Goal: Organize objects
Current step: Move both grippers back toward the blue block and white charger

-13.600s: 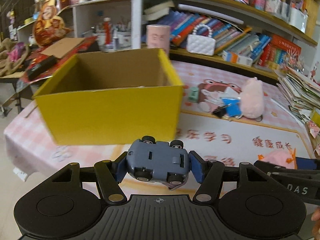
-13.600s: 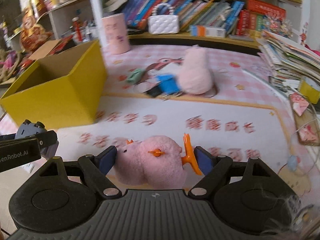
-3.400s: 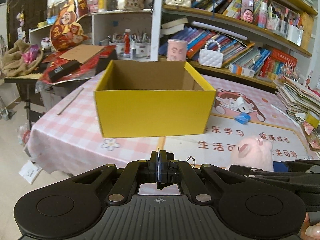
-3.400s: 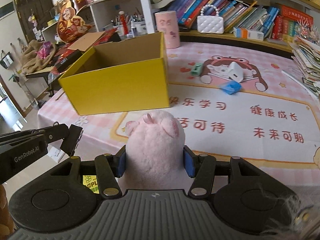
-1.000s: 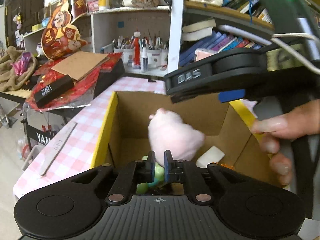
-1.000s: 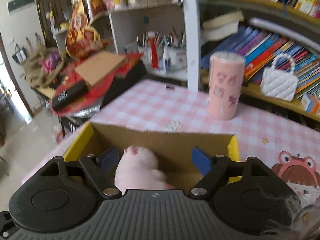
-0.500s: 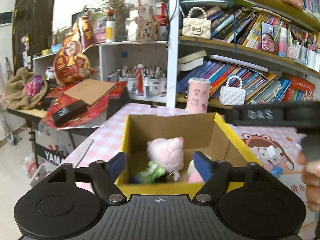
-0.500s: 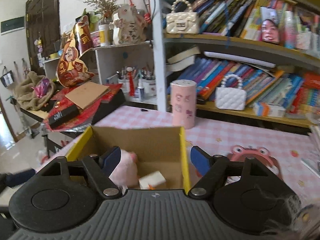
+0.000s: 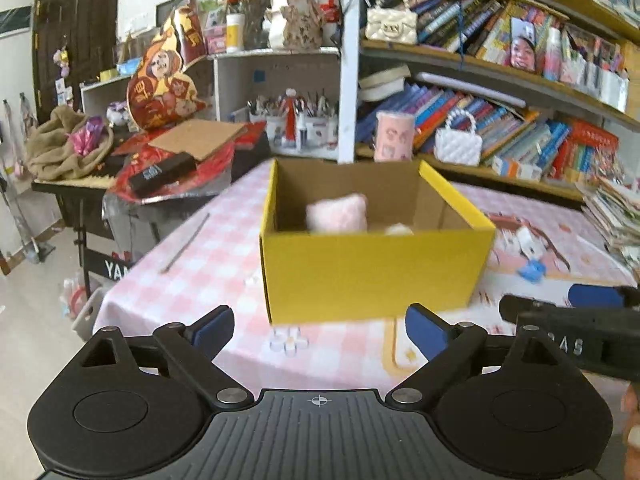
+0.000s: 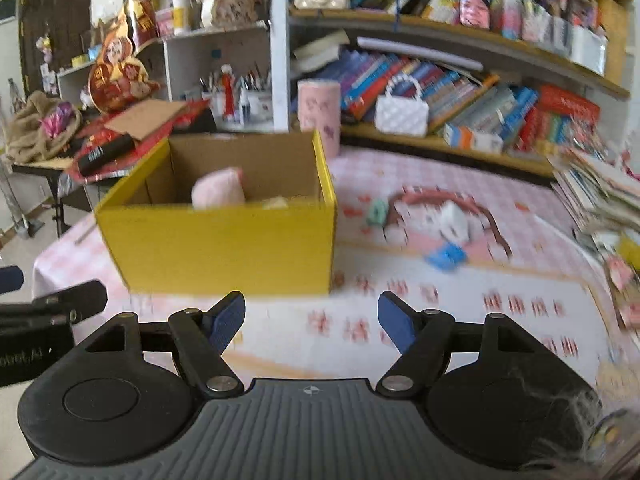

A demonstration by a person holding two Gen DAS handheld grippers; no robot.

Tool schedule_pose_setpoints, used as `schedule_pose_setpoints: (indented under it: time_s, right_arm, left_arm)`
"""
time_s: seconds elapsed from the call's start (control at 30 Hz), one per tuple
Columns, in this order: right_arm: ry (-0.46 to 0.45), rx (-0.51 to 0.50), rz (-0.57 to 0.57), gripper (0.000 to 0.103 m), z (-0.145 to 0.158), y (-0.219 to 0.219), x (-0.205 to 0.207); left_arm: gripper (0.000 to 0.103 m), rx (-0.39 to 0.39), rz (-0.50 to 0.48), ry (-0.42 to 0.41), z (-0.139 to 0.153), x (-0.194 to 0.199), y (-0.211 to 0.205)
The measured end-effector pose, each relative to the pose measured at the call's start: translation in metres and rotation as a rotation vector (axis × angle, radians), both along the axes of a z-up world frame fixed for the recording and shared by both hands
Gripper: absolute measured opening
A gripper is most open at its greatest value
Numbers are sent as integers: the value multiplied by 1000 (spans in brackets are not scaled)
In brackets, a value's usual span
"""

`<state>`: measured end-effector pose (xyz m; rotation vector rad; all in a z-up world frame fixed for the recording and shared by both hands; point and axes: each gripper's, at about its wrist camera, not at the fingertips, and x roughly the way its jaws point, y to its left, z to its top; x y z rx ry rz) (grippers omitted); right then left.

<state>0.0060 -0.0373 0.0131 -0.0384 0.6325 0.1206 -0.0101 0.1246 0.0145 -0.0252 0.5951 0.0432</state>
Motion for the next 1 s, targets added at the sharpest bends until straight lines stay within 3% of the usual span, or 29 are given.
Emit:
schedule_pose_setpoints:
  time_s: [0.33, 1.0]
  right_arm:
    - [50, -28, -57, 73, -18, -17, -57]
    - [90, -6, -352, 74, -26, -116, -65]
  left_arm:
    - [95, -8, -75, 60, -13, -31, -16]
    - [95, 24, -319, 115, -24, -6, -113]
